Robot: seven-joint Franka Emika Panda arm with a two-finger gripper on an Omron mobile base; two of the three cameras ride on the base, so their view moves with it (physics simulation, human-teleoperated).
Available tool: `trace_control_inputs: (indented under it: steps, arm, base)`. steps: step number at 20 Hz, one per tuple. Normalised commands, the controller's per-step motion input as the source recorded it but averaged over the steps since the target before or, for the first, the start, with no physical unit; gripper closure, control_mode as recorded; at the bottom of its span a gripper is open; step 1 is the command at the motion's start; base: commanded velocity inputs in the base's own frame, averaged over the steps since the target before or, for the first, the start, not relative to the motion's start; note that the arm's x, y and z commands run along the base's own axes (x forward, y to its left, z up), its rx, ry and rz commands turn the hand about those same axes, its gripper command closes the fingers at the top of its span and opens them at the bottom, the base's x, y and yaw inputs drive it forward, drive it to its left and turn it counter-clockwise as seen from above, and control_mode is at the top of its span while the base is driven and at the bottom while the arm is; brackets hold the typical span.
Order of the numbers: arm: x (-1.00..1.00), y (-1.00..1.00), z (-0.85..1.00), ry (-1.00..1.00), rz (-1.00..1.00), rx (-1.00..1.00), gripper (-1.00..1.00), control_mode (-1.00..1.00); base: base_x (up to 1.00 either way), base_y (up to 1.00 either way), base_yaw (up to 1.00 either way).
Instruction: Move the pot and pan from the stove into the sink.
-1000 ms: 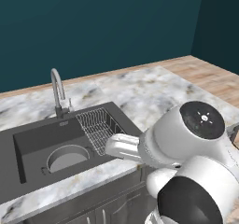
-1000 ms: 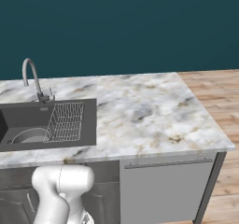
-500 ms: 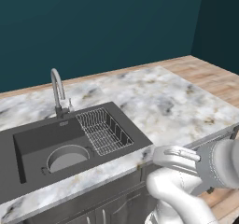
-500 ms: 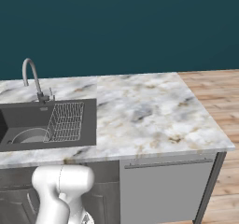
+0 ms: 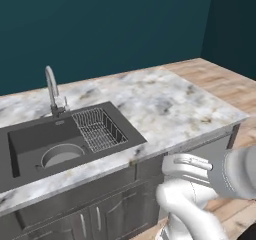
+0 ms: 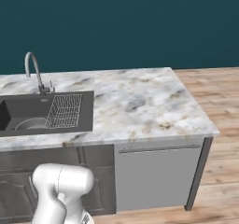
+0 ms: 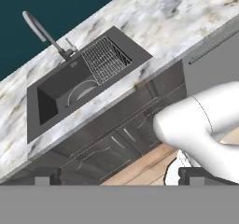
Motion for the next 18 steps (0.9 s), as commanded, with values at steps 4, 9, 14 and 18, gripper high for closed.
trace_control_inputs:
  steps: [4, 9, 14, 18]
  arm:
    - [0.0, 0.0, 0.0, 0.0, 0.0, 0.0, -1.0, 1.0]
    - [0.0, 0.0, 0.0, 0.0, 0.0, 0.0, -1.0, 1.0]
    - [0.0, 0.0, 0.0, 0.0, 0.0, 0.0, -1.0, 1.0]
    - [0.0, 0.0, 0.0, 0.0, 0.0, 0.0, -1.0, 1.0]
  base:
    - [-0.72, -0.63, 0.02]
    - [-0.55, -0.46, 0.0]
    - [-0.42, -0.37, 0.0]
    - [-0.13, -0.11, 0.0]
